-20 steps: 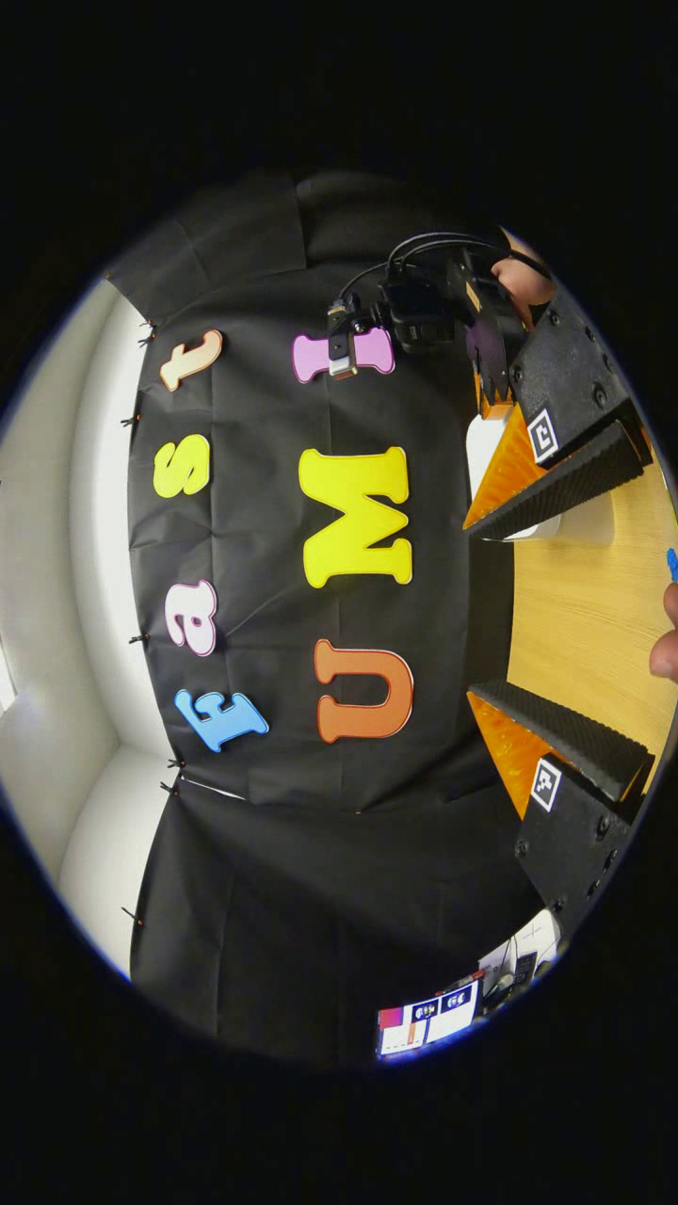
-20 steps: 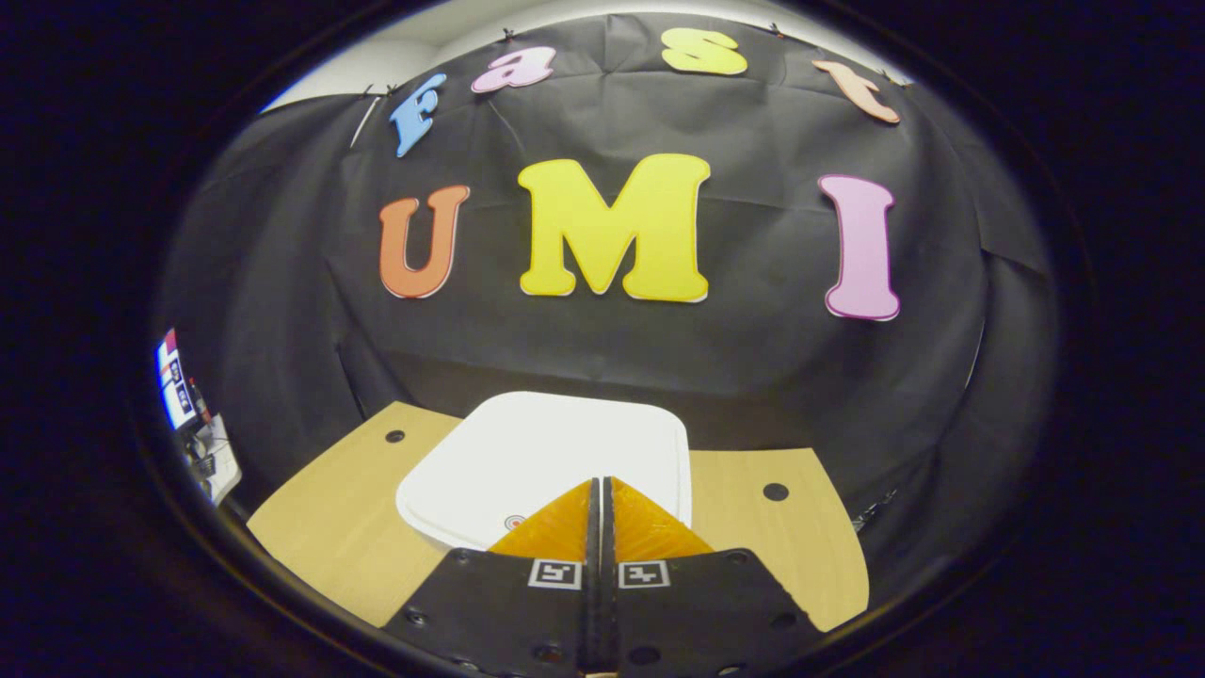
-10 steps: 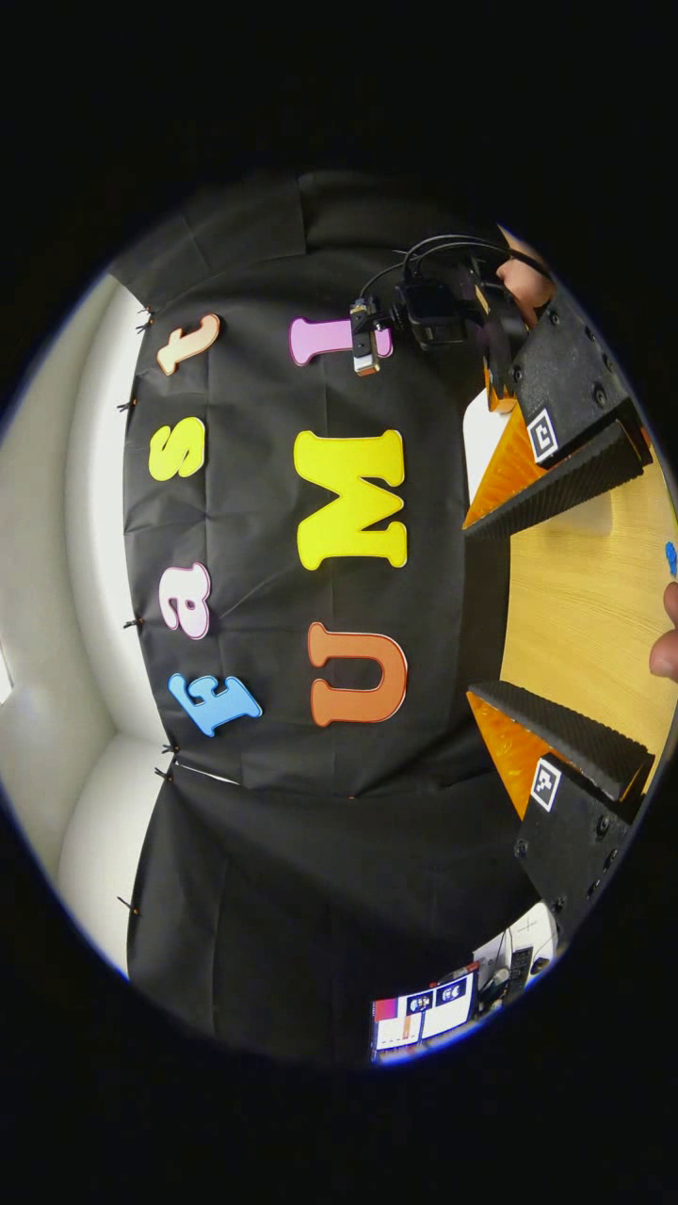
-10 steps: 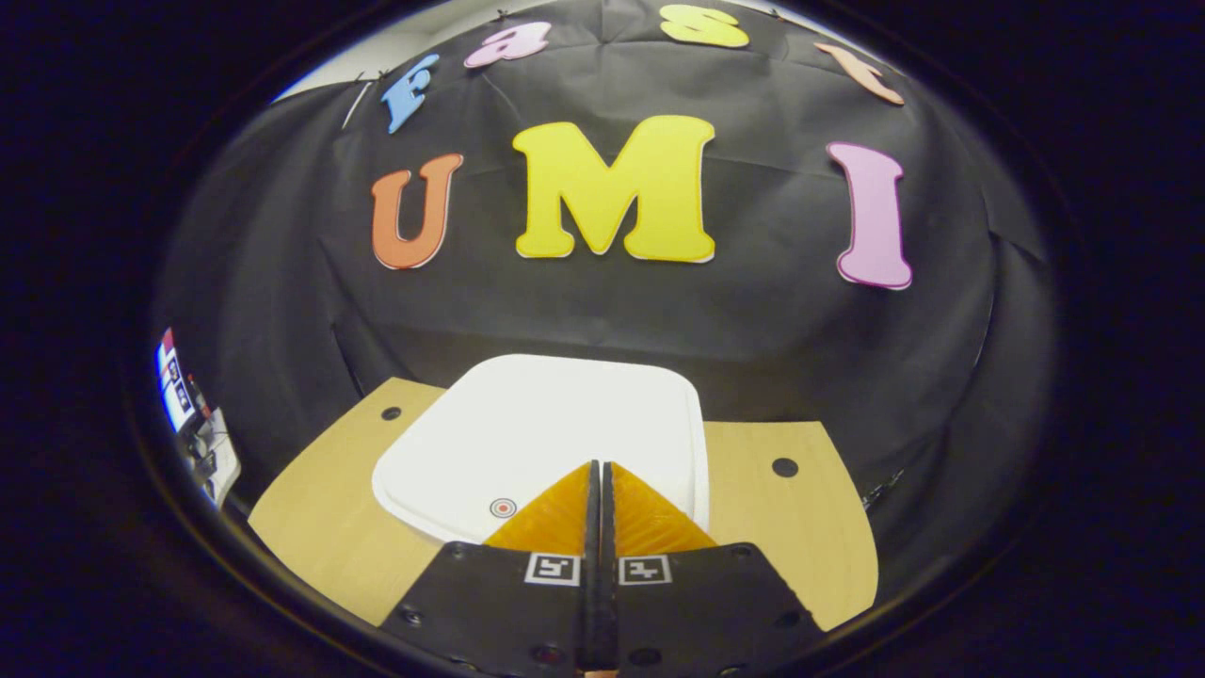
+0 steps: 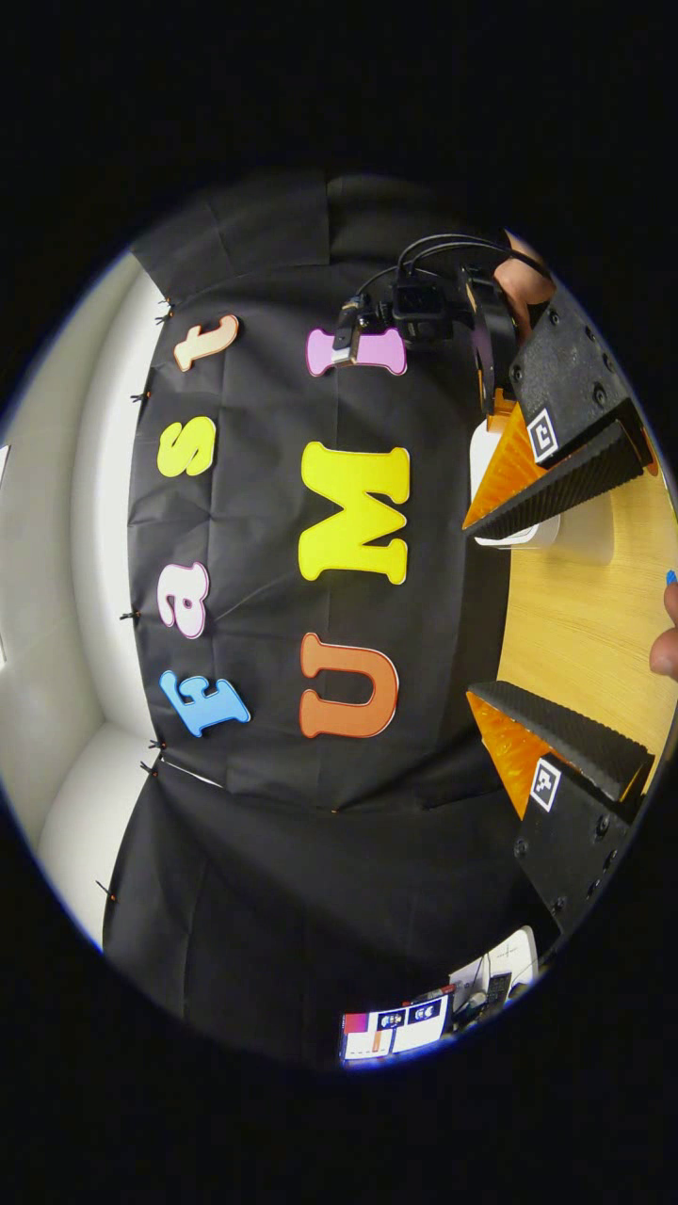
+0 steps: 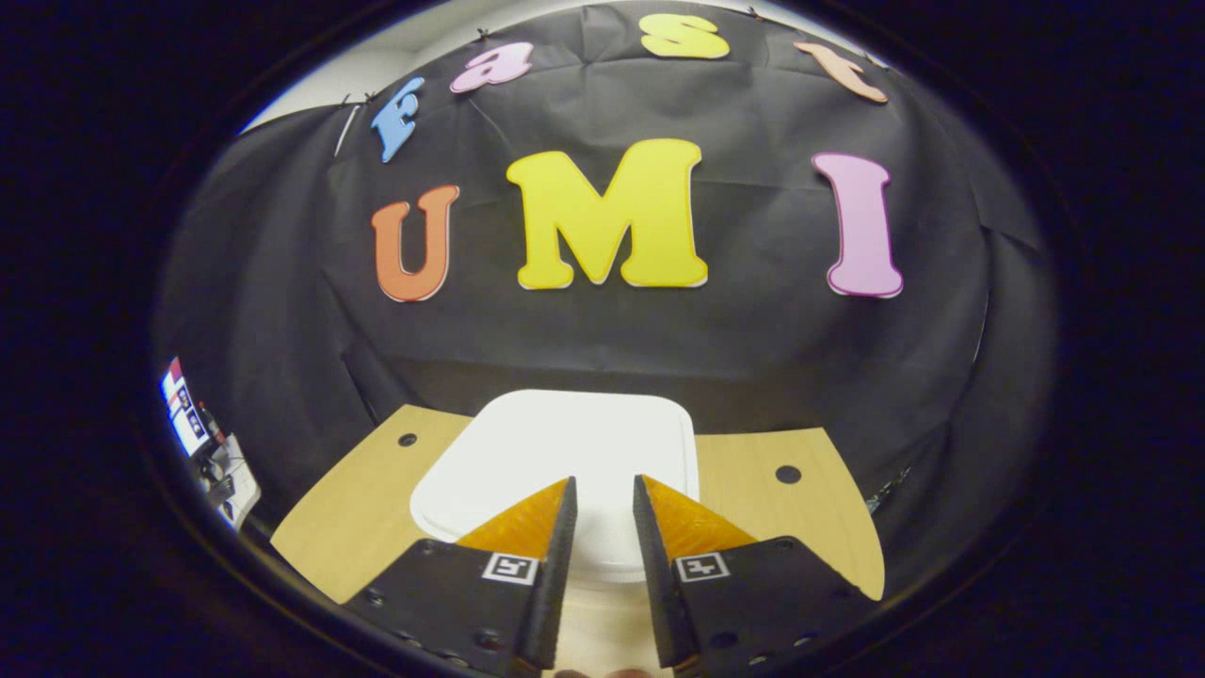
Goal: Press the lid of the desktop garbage bin to open it, pick up the crumpled paper on the desktop and throw it into the bin, then pick up the pop can on the desktop and drop it into the bin, and finally close the garbage bin lid.
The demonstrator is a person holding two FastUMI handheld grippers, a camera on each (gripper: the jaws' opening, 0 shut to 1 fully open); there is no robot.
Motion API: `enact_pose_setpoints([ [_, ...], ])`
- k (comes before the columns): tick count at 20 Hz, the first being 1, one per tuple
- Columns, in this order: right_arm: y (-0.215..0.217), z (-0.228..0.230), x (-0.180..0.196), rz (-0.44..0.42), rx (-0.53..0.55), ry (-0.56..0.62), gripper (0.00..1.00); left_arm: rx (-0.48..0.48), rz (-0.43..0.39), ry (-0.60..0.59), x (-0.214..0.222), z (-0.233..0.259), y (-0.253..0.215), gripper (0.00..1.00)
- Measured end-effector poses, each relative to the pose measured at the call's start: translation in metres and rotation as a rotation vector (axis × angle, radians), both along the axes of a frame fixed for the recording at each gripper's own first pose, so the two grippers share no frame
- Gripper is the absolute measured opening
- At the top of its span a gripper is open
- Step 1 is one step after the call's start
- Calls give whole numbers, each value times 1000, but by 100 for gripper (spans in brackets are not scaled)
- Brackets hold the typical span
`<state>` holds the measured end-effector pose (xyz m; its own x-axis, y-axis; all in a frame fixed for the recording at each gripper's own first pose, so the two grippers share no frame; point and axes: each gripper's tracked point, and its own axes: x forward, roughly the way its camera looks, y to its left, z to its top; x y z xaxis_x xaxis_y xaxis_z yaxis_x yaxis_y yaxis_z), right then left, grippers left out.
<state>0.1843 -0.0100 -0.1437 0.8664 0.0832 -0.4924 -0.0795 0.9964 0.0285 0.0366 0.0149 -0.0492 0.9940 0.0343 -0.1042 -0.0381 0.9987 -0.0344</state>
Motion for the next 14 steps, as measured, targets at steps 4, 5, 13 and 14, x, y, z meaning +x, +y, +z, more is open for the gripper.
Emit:
enact_pose_setpoints([
  [4,-4,14,-5,7,-31,-67,75,7,-26,32,1,-5,-8,98],
  [5,2,9,-6,22,-25,-52,80,10,-30,37,1,-6,-10,98],
  [13,11,-44,-10,25,5,137,1,27,-27,32,-9,-6,-10,98],
  [14,10,-46,-16,41,-5,153,1,23,-21,32,-10,-8,-9,98],
])
